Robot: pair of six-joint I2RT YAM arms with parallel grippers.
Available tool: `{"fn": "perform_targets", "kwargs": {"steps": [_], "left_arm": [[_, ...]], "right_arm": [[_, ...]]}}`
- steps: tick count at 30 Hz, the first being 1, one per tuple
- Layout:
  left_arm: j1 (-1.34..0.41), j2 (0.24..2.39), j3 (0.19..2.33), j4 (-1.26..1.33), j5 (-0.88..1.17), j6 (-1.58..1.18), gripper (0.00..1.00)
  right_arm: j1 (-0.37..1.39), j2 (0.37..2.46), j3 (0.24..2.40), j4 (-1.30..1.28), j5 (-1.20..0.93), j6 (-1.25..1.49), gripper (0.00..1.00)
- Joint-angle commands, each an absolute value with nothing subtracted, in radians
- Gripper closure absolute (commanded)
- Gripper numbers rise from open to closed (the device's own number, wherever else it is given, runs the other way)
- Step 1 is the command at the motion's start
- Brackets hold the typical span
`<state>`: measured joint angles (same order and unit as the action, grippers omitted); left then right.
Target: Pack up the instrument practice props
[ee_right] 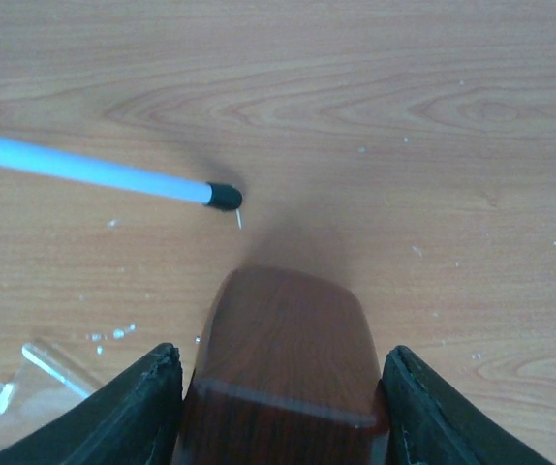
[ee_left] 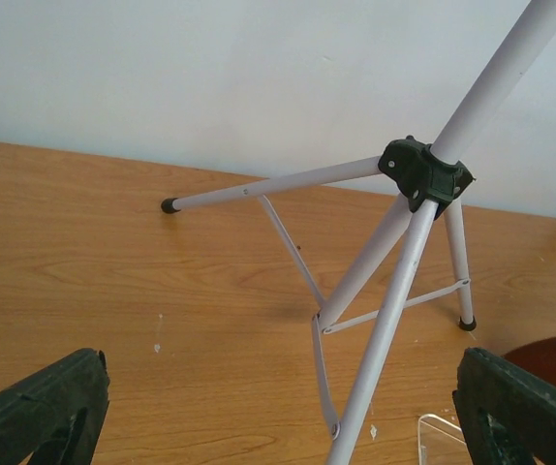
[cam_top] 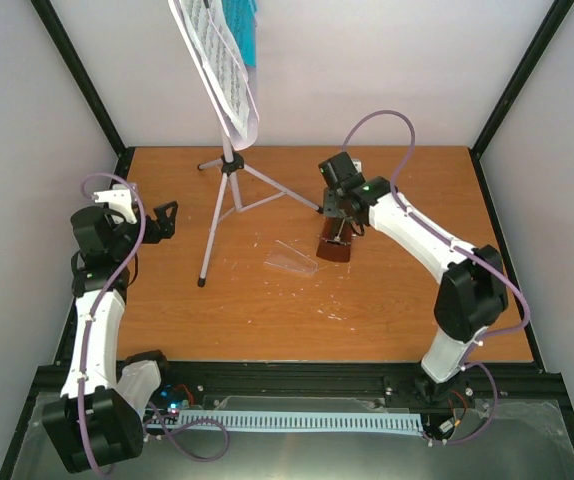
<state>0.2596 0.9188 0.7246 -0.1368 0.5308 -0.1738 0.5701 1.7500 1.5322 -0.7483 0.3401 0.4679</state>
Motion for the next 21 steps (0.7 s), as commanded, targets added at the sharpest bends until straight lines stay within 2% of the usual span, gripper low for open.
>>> {"fn": "perform_targets", "kwargs": {"steps": [1,9,11,15,18,21], "left_arm": [[0.258,0.897,0.734,-0.140,0.518,-0.163,0.02],[0.258,0.877,0.730,-0.133,0.504,-0.155,0.02],[0.258,0.876,0.729,-0.127,0.512,-0.157,0.02],[0.257,0.877,0.725,-0.106,0.561,-0.163,0.03],[0.239,0.871,0.715,-0.094,0.599,-0.156,0.04],[0.179,0.867,0.711,-0.087,0.617,-0.124,0.06]], "right_arm": [[0.587,1.662,1.459,-0.765,0.287,0.465,0.48],[0.646,1.566,1.374,-0.790,0.300,0.518,0.45],[0.647,1.544,1.376,-0.789,0.288,0.518,0.38],[0.647,1.497,1.417,-0.800,0.269,0.489,0.16],[0.646,1.442,1.433,-0.805,0.227,0.460,0.07],[0.644,1.371,1.410,-0.809,0.178,0.416,0.03]]}}
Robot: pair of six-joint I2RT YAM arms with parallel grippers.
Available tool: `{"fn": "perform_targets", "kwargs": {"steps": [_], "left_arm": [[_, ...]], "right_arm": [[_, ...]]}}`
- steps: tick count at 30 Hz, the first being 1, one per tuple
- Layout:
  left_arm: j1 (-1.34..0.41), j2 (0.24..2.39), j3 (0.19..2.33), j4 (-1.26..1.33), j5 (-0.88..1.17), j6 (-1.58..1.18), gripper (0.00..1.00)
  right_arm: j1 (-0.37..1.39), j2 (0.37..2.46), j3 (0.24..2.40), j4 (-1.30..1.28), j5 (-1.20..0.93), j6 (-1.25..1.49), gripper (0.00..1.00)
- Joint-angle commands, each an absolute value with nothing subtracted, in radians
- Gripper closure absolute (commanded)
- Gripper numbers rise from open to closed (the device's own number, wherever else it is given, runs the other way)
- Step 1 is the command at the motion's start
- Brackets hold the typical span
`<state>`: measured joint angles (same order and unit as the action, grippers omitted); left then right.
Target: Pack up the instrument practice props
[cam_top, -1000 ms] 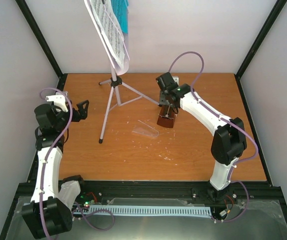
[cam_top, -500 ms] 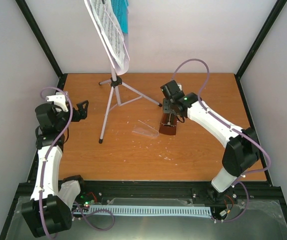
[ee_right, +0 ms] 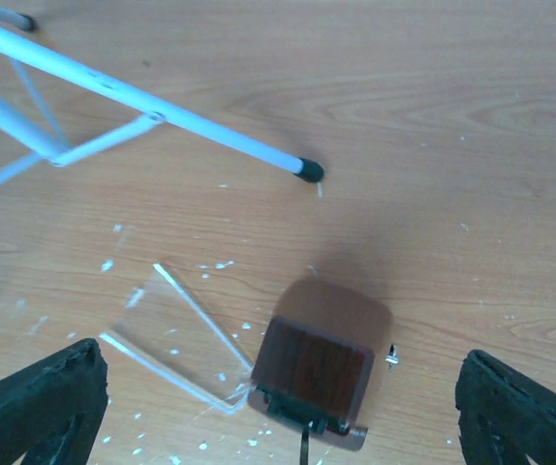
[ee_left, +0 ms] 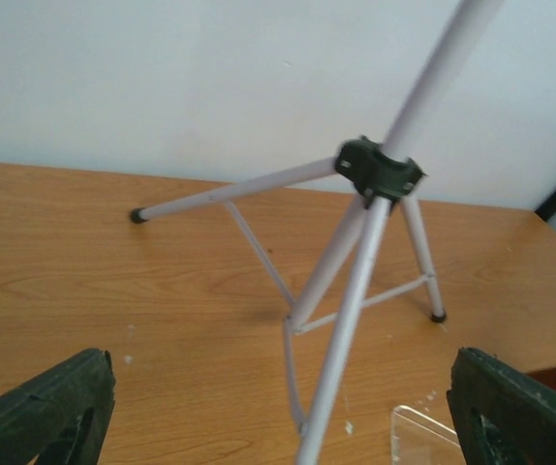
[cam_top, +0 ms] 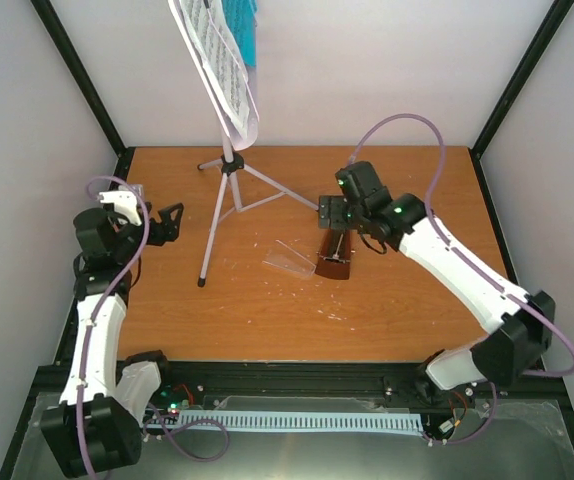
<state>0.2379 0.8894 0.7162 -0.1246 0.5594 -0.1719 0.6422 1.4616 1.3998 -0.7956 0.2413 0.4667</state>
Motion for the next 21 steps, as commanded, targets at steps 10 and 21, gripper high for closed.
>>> {"fn": "perform_targets", "kwargs": {"steps": [10,21], "left_arm": [[-0.244,0.889,0.766,-0.185,0.623,0.005,0.25],[-0.575,1.299,0.965,-0.414,0.534,0.177,0.36]], "right_arm": [[0.298,1.052,1.159,-0.749,-0.266,0.363,0.01],[0.179,0.899,0.944,-0.594,-0.363,0.368,0.00]]}}
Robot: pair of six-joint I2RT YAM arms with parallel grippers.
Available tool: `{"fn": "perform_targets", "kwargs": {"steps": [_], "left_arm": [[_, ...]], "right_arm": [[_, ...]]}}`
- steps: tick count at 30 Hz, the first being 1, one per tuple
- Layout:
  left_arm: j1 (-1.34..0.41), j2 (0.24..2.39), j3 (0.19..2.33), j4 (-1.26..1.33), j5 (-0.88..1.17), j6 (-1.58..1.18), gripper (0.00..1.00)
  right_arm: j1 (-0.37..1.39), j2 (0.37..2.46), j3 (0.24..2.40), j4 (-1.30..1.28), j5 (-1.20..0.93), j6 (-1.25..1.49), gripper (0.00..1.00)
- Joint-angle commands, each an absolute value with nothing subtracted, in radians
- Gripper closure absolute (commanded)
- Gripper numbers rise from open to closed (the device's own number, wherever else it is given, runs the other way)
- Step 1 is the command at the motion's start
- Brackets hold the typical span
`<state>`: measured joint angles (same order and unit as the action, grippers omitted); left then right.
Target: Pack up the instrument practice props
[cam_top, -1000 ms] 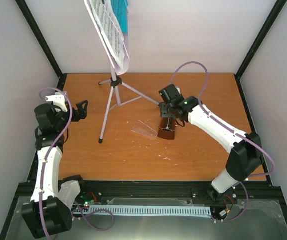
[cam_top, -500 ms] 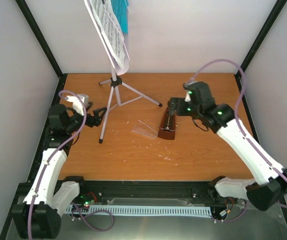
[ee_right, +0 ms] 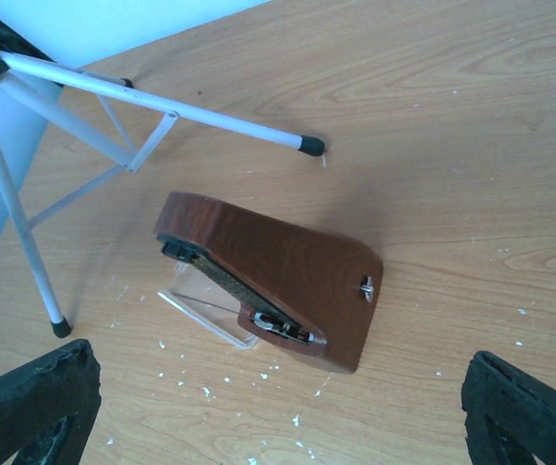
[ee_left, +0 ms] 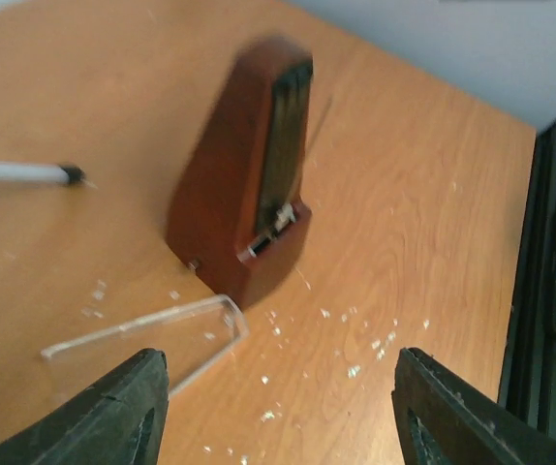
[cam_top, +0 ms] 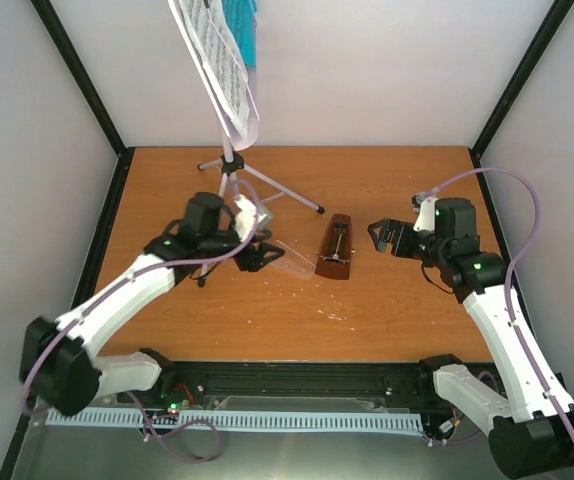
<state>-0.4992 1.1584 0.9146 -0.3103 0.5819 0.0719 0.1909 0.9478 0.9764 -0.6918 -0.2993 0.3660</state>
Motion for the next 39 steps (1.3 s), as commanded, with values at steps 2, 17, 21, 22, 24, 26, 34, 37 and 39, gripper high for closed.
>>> {"fn": "perform_targets", "kwargs": {"steps": [2,17,21,22,24,26,34,37,39], "left_arm": [[-0.600,1.383,0.986,-0.407,0.527,0.213,0.38],[-0.604,1.802,1.117,-0.370,0.514,0.346,0.53],[-0.604,1.834,1.112,-0.367,0.531,0.348,0.52],[-0.604,1.835,1.106,-0.361,0.530,0.347,0.51],[-0.604,1.837,1.092,-0.348,0.518,0.348,0.49],[-0.604,1.842,1.083,-0.335,0.493,0.349,0.48],[-0.604,1.831,1.031,-0.237,0.418,0.371,0.44],[-0.605,1.847,1.040,-0.231,0.404,0.383,0.42],[-0.605,1.854,1.039,-0.224,0.393,0.386,0.39]], "right_arm": [[0.178,0.878,0.922,-0.572,-0.364,0.372,0.00],[0.178,0.806,0.804,-0.511,-0.395,0.348,0.00],[0.178,0.817,0.789,-0.500,-0.395,0.348,0.00],[0.178,0.820,0.787,-0.498,-0.396,0.348,0.00],[0.178,0.826,0.782,-0.489,-0.399,0.348,0.00],[0.178,0.833,0.779,-0.475,-0.406,0.352,0.00],[0.178,0.830,0.771,-0.461,-0.431,0.363,0.00],[0.178,0.819,0.767,-0.465,-0.430,0.359,0.00],[0.178,0.816,0.767,-0.470,-0.432,0.359,0.00]]}}
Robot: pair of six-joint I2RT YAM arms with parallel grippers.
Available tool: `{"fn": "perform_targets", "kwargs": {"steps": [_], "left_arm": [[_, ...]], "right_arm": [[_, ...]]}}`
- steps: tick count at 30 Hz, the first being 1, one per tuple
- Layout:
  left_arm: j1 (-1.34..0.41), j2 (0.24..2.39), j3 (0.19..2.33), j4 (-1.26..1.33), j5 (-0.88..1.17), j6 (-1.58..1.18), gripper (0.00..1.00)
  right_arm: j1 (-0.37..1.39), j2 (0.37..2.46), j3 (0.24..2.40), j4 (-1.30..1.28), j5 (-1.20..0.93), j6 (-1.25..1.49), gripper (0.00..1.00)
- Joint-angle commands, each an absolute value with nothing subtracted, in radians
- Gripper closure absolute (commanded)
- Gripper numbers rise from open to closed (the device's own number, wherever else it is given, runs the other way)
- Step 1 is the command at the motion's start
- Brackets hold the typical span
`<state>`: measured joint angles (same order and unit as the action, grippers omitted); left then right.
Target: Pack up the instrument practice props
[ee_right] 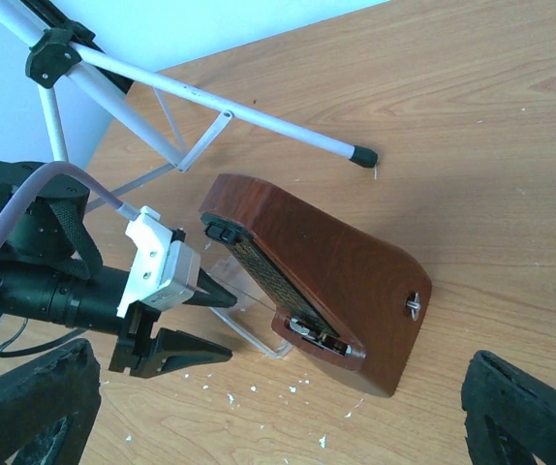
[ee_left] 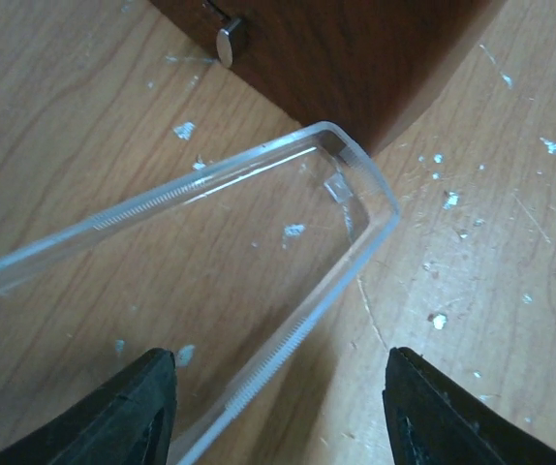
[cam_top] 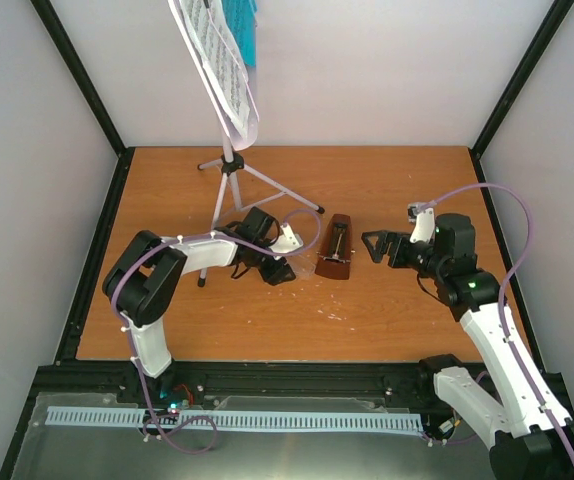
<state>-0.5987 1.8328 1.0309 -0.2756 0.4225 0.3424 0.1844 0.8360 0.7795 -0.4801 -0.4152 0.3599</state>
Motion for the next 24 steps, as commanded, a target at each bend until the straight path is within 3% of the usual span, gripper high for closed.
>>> {"fn": "perform_targets", "kwargs": {"steps": [1,7,12,18,22,24], "left_arm": [[-0.605,1.856,1.034,-0.221,0.392,0.386,0.38],[-0.606,1.849,1.018,-0.204,0.375,0.381,0.36],[-0.609,1.839,1.008,-0.216,0.362,0.356,0.58],[-0.639,1.811,0.996,-0.270,0.338,0.263,0.68],[-0.681,1.771,0.989,-0.302,0.328,0.114,0.69],[-0.711,1.748,0.974,-0.292,0.340,0.049,0.65]], "right_arm": [[0.178,0.814,0.766,-0.473,-0.434,0.359,0.00],[0.177,0.796,0.740,-0.463,-0.439,0.373,0.00],[0.178,0.785,0.725,-0.459,-0.456,0.384,0.00],[0.178,0.743,0.725,-0.495,-0.424,0.378,0.00],[0.178,0.720,0.720,-0.512,-0.404,0.379,0.00],[0.178,0.718,0.715,-0.508,-0.407,0.384,0.00]]}}
